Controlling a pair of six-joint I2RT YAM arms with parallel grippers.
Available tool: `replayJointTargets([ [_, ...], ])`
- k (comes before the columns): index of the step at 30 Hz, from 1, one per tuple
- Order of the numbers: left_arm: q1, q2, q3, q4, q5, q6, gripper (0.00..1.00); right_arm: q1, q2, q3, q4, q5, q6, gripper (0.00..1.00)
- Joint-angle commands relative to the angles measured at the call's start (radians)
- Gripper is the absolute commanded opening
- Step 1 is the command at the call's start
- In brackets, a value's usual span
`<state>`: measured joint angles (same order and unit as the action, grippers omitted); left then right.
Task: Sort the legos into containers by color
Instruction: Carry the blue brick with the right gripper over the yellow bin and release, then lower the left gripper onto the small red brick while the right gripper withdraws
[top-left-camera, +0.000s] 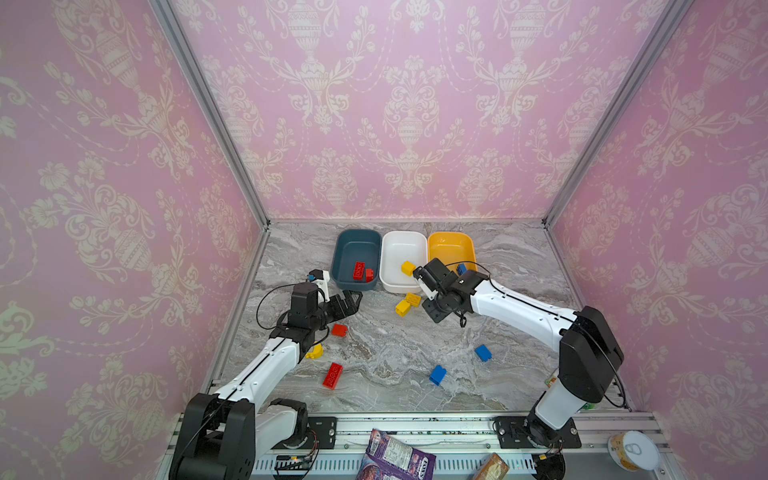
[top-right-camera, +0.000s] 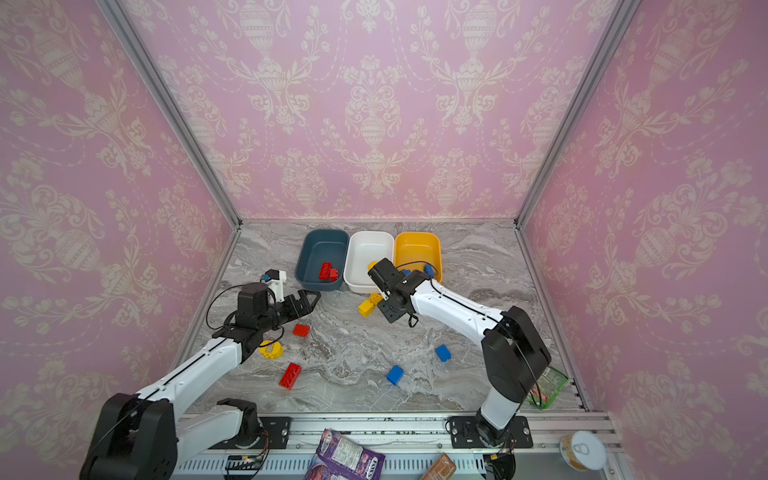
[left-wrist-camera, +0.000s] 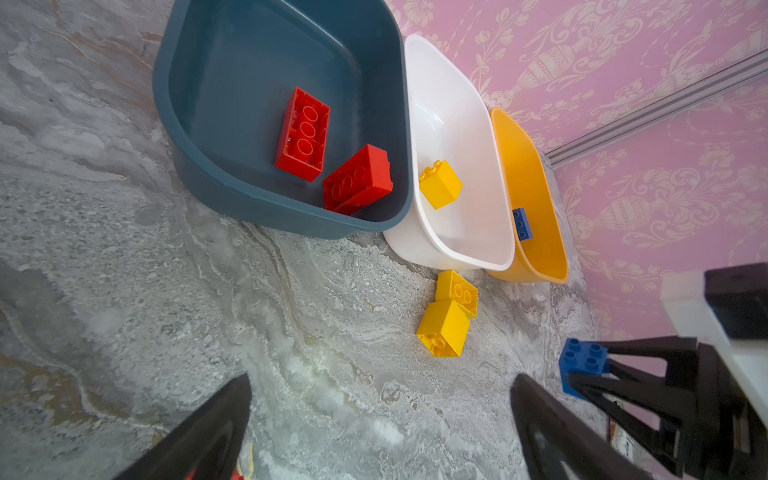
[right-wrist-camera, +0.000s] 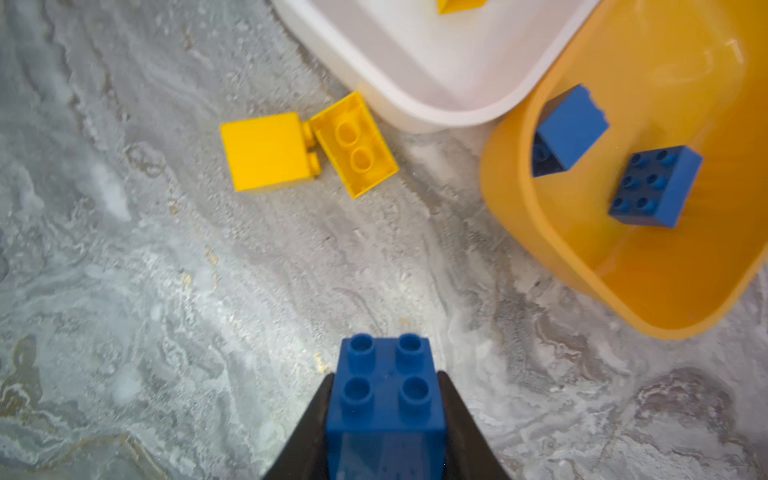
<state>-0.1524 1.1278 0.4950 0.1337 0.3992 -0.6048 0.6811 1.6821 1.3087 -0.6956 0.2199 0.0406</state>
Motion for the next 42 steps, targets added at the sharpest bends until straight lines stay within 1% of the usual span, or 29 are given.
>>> replayJointTargets([
  [1,0.005,-0.016,0.019,-0.002,0.024,-0.014,0.99,-0.067,-0.008,0.060,0.050,0.050,-0.016,0.31],
  [6,0.004,-0.019,0.010,0.009,0.029,-0.023,0.99,-0.178,0.061,0.147,0.100,0.057,0.010,0.31],
  [11,0.005,-0.030,0.004,0.007,0.030,-0.025,0.99,-0.257,0.188,0.244,0.137,0.039,0.037,0.31],
  [14,0.005,-0.045,-0.005,0.002,0.028,-0.026,0.99,-0.287,0.265,0.293,0.149,0.030,0.054,0.30],
  [20,0.004,-0.075,-0.019,-0.012,0.020,-0.029,0.99,-0.322,0.360,0.351,0.180,0.011,0.093,0.31],
  [22,0.005,-0.079,-0.021,-0.015,0.018,-0.027,0.99,-0.328,0.388,0.374,0.166,0.009,0.097,0.33],
  [23,0.006,-0.080,-0.021,-0.018,0.018,-0.027,0.99,-0.330,0.398,0.379,0.164,0.007,0.096,0.36],
  [26,0.005,-0.082,-0.019,-0.023,0.016,-0.026,0.99,-0.332,0.396,0.371,0.170,0.008,0.103,0.54],
  [27,0.004,-0.080,-0.019,-0.022,0.015,-0.025,0.99,-0.332,0.391,0.364,0.175,0.005,0.104,0.57],
  [30,0.005,-0.071,-0.015,-0.017,0.016,-0.025,0.99,-0.331,0.373,0.348,0.180,0.000,0.106,0.61],
  [42,0.005,-0.047,-0.007,-0.006,0.020,-0.025,0.99,-0.330,0.271,0.271,0.181,-0.067,0.120,0.63],
])
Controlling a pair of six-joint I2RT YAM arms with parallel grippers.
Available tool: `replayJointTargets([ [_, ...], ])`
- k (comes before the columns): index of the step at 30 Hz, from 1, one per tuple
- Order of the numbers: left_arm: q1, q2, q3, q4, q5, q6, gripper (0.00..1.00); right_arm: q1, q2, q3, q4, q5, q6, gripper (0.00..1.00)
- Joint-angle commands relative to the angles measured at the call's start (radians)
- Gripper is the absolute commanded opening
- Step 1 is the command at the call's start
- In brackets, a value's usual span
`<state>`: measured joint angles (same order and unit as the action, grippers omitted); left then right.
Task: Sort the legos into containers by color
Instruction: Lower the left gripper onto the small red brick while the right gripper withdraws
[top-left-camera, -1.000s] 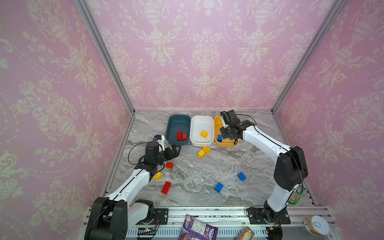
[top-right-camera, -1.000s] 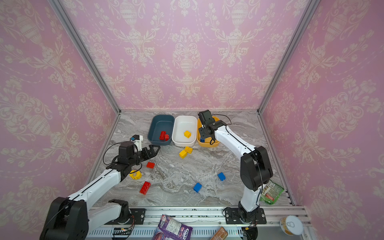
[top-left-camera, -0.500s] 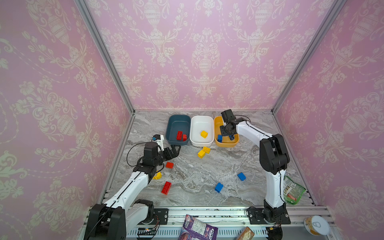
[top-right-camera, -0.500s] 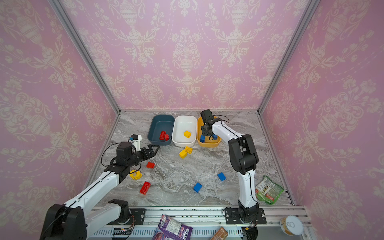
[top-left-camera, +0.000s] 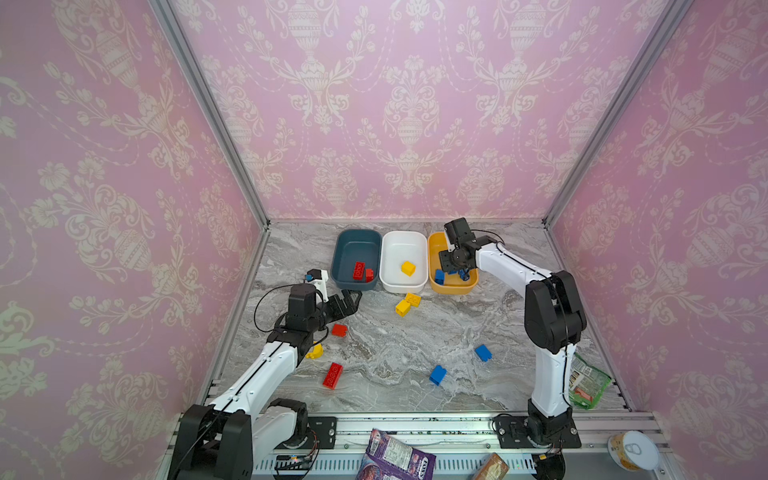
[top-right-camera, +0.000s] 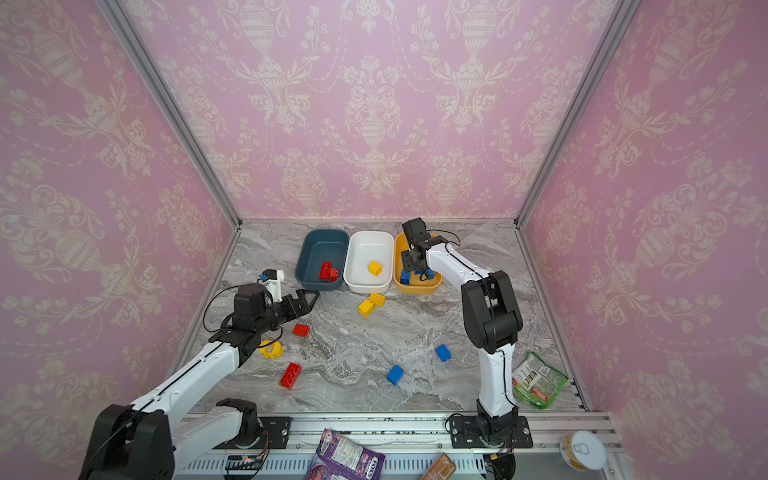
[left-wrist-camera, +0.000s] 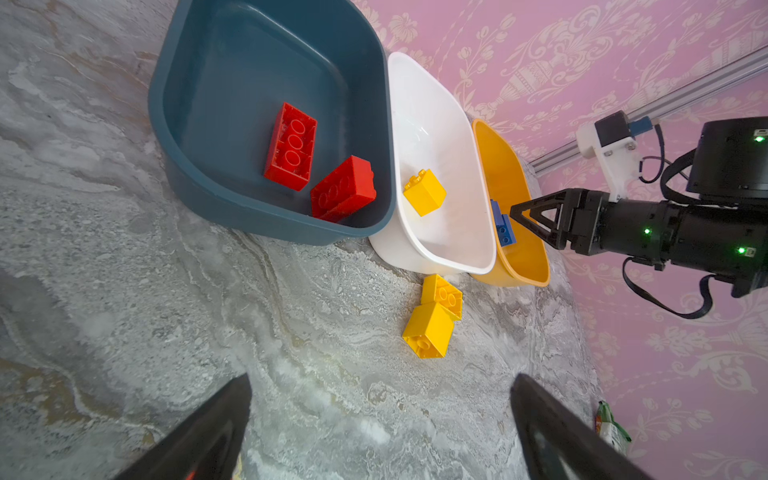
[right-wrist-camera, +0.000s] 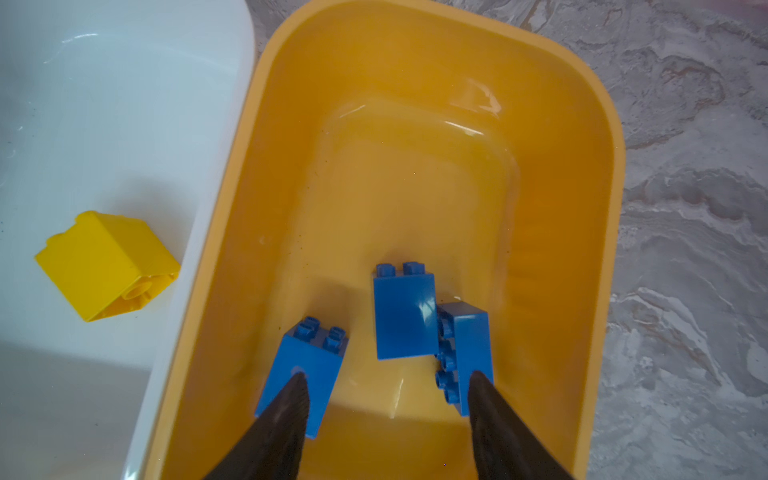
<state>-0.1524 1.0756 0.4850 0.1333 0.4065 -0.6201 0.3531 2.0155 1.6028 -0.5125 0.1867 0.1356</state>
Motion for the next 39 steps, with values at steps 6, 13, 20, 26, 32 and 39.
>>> replayJointTargets([
  [6,0.005,0.000,0.001,-0.032,0.007,-0.008,0.99,0.008,-0.127,-0.058,-0.021,-0.072,0.033,0.63],
  [13,-0.005,-0.041,0.052,-0.230,-0.049,0.032,0.99,0.023,-0.224,-0.135,-0.039,-0.145,0.054,0.69],
  [20,-0.055,-0.047,0.130,-0.472,-0.156,0.106,0.98,0.024,-0.366,-0.289,-0.028,-0.260,0.081,0.80],
  [26,-0.126,0.015,0.227,-0.660,-0.277,0.183,0.94,0.024,-0.479,-0.395,-0.046,-0.334,0.090,0.89],
  [32,-0.179,0.115,0.319,-0.770,-0.344,0.237,0.88,0.024,-0.563,-0.500,-0.055,-0.410,0.112,0.95],
  [39,-0.181,0.252,0.378,-0.845,-0.379,0.301,0.81,0.021,-0.619,-0.575,-0.068,-0.451,0.116,0.96],
])
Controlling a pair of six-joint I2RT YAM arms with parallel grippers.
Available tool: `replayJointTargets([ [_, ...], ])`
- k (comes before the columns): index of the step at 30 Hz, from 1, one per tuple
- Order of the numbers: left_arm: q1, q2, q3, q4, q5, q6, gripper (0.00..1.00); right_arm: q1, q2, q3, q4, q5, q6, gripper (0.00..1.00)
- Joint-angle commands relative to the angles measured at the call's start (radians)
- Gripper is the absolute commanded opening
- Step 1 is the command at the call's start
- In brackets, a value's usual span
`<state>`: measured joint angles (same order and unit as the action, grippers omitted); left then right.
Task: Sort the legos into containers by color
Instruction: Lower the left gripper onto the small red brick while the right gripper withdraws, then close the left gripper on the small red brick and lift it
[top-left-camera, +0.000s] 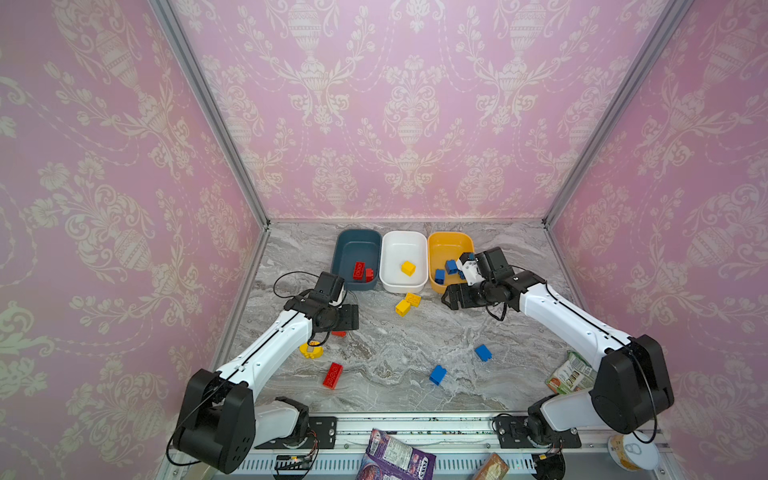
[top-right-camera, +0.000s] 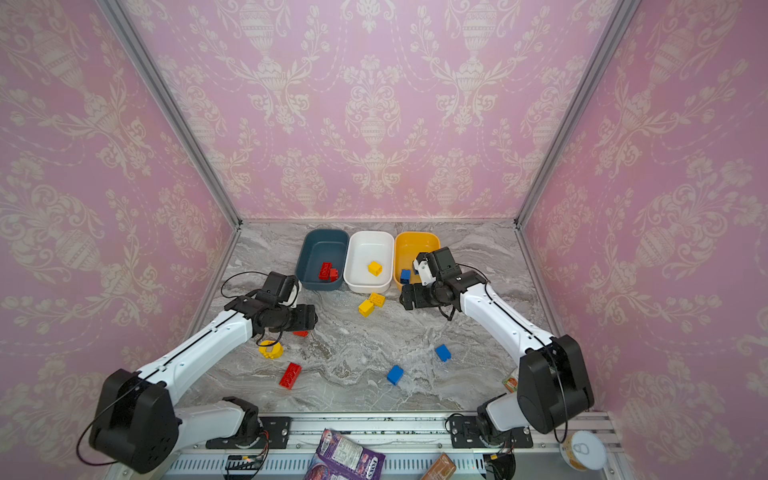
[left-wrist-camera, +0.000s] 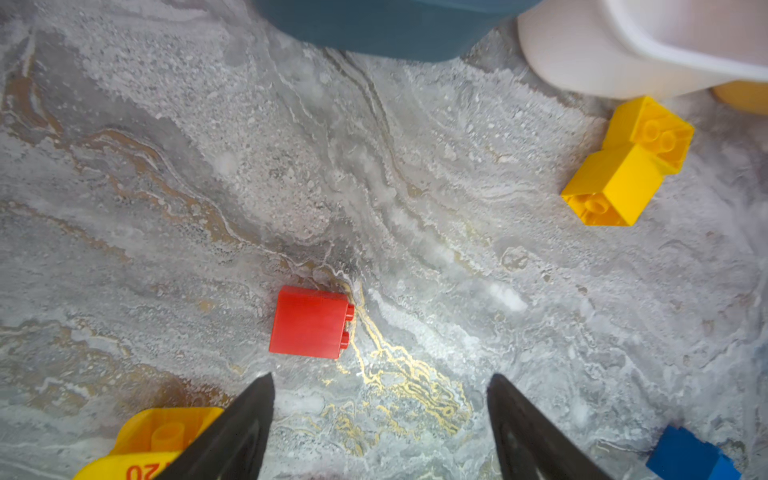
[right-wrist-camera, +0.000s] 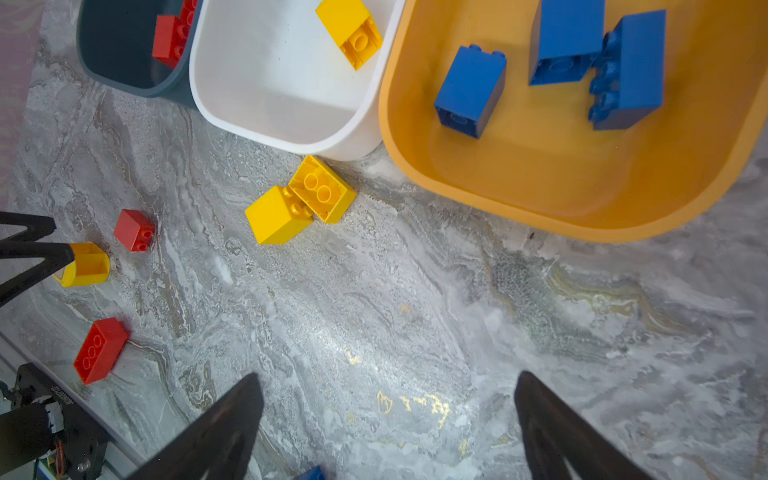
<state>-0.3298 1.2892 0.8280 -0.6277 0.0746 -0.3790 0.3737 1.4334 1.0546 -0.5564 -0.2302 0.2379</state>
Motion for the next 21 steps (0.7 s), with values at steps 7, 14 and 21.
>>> replayJointTargets([
  [7,-0.008,0.188,0.092,-0.130,-0.053,0.106,0.78,-0.010,-0.051,-0.052,-0.024,-0.043,0.011,0.97],
  [14,-0.008,0.215,0.094,-0.111,-0.091,0.113,0.76,-0.014,-0.050,-0.058,-0.016,-0.047,0.012,0.97],
  [21,-0.005,0.275,0.114,-0.103,-0.110,0.127,0.74,-0.013,-0.049,-0.060,-0.016,-0.047,0.012,0.98],
])
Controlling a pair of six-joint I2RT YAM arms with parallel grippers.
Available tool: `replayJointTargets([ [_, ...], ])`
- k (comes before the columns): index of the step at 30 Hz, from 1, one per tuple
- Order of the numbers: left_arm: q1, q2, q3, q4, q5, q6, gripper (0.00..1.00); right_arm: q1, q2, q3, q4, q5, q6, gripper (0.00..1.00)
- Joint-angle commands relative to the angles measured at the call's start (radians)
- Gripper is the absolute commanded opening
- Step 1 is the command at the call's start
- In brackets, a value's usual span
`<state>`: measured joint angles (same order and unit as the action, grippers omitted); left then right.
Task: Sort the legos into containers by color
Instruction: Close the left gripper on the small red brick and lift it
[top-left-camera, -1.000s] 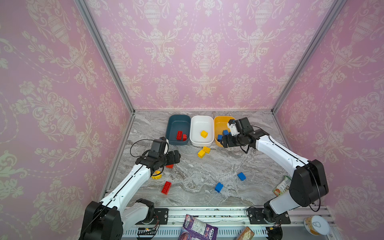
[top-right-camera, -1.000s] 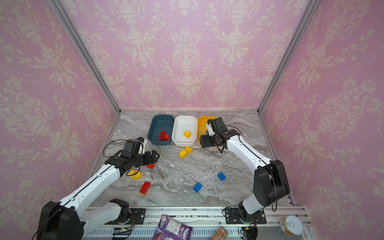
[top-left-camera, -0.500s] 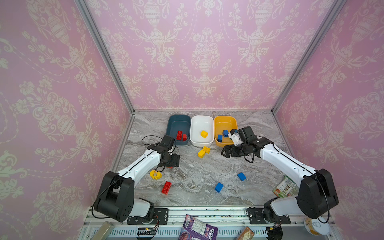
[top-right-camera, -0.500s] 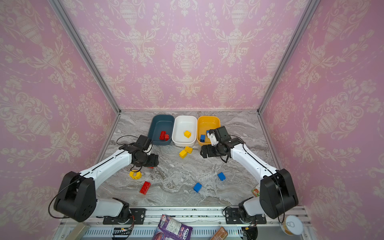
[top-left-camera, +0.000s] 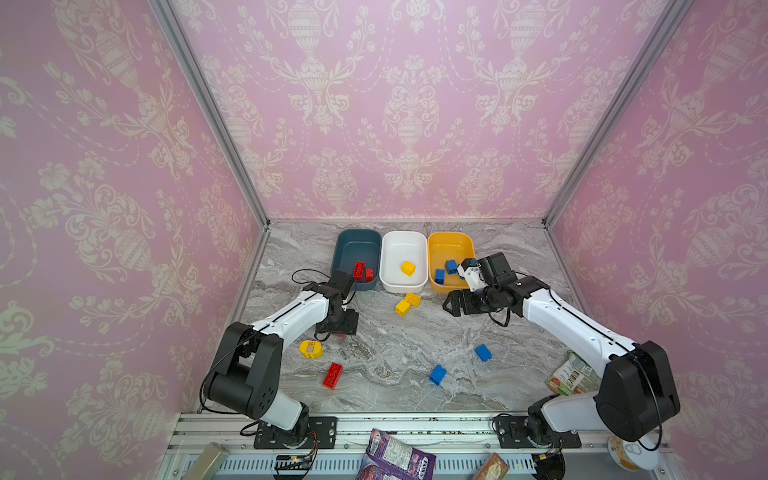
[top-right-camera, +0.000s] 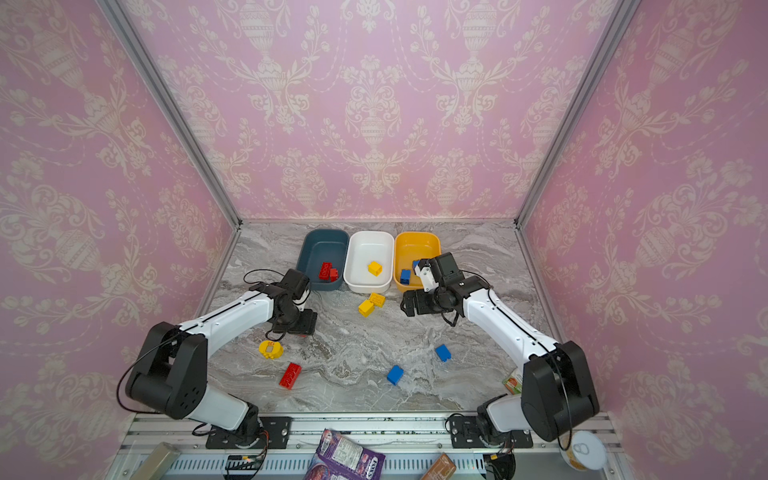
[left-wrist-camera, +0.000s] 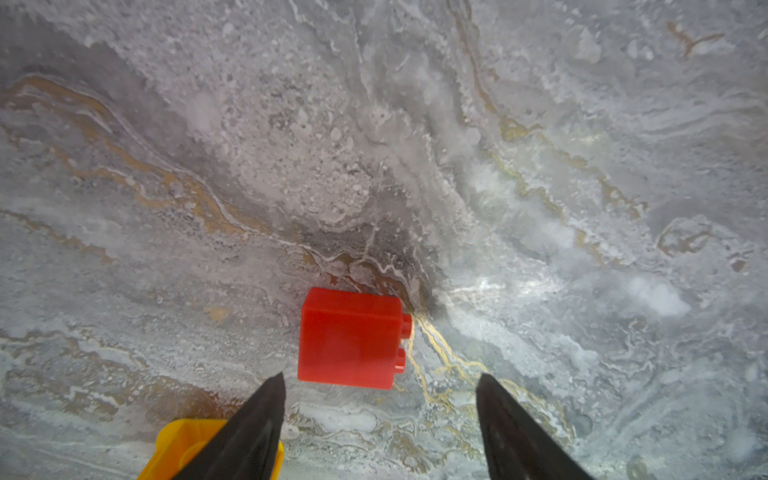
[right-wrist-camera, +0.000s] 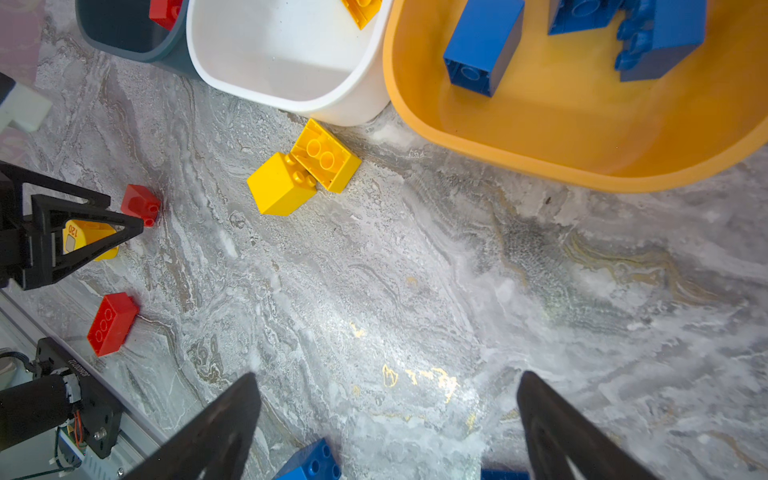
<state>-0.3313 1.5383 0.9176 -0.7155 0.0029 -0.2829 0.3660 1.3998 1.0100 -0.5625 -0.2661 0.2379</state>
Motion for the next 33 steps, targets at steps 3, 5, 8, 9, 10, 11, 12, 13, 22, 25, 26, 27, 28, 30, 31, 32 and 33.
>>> replayJointTargets([
  [3,0.000,0.052,0.030,-0.004,-0.035,0.033,0.74,-0.006,-0.019,-0.017,-0.012,-0.010,0.015,0.98],
  [5,0.007,0.063,0.029,0.001,-0.035,0.036,0.72,-0.007,-0.022,-0.019,-0.013,-0.009,0.014,0.98],
  [8,0.016,0.075,0.031,0.010,-0.029,0.037,0.70,-0.008,-0.027,-0.025,-0.013,-0.008,0.015,0.98],
  [9,0.018,0.078,0.033,0.012,-0.028,0.037,0.69,-0.008,-0.028,-0.025,-0.014,-0.007,0.015,0.98],
  [10,0.021,0.082,0.035,0.015,-0.025,0.037,0.68,-0.011,-0.029,-0.027,-0.013,-0.007,0.015,0.98],
  [11,0.021,0.086,0.036,0.017,-0.025,0.037,0.67,-0.011,-0.029,-0.027,-0.013,-0.008,0.015,0.98],
  [12,0.021,0.089,0.037,0.019,-0.024,0.037,0.66,-0.012,-0.029,-0.027,-0.011,-0.008,0.016,0.98],
  [13,0.020,0.094,0.039,0.019,-0.024,0.037,0.65,-0.012,-0.028,-0.027,-0.011,-0.008,0.016,0.98],
  [22,0.021,0.115,0.038,0.015,-0.032,0.037,0.56,-0.014,-0.029,-0.030,-0.008,-0.013,0.017,0.98],
  [25,0.020,0.120,0.036,0.014,-0.030,0.035,0.53,-0.015,-0.032,-0.031,-0.007,-0.015,0.019,0.98],
  [26,0.021,0.119,0.036,0.015,-0.030,0.034,0.52,-0.015,-0.034,-0.033,-0.007,-0.013,0.018,0.98],
  [27,0.020,0.119,0.035,0.016,-0.028,0.033,0.51,-0.016,-0.036,-0.034,-0.007,-0.012,0.018,0.98],
  [28,0.021,0.119,0.034,0.016,-0.027,0.033,0.50,-0.016,-0.036,-0.035,-0.007,-0.012,0.017,0.98],
  [30,0.021,0.115,0.035,0.016,-0.026,0.033,0.48,-0.018,-0.039,-0.037,-0.007,-0.014,0.017,0.98],
  [31,0.021,0.110,0.035,0.016,-0.026,0.032,0.47,-0.018,-0.042,-0.039,-0.007,-0.014,0.017,0.98],
  [32,0.020,0.103,0.034,0.017,-0.026,0.031,0.47,-0.020,-0.044,-0.040,-0.007,-0.013,0.019,0.98],
  [33,0.020,0.097,0.032,0.020,-0.027,0.031,0.47,-0.019,-0.047,-0.042,-0.007,-0.013,0.019,0.98],
])
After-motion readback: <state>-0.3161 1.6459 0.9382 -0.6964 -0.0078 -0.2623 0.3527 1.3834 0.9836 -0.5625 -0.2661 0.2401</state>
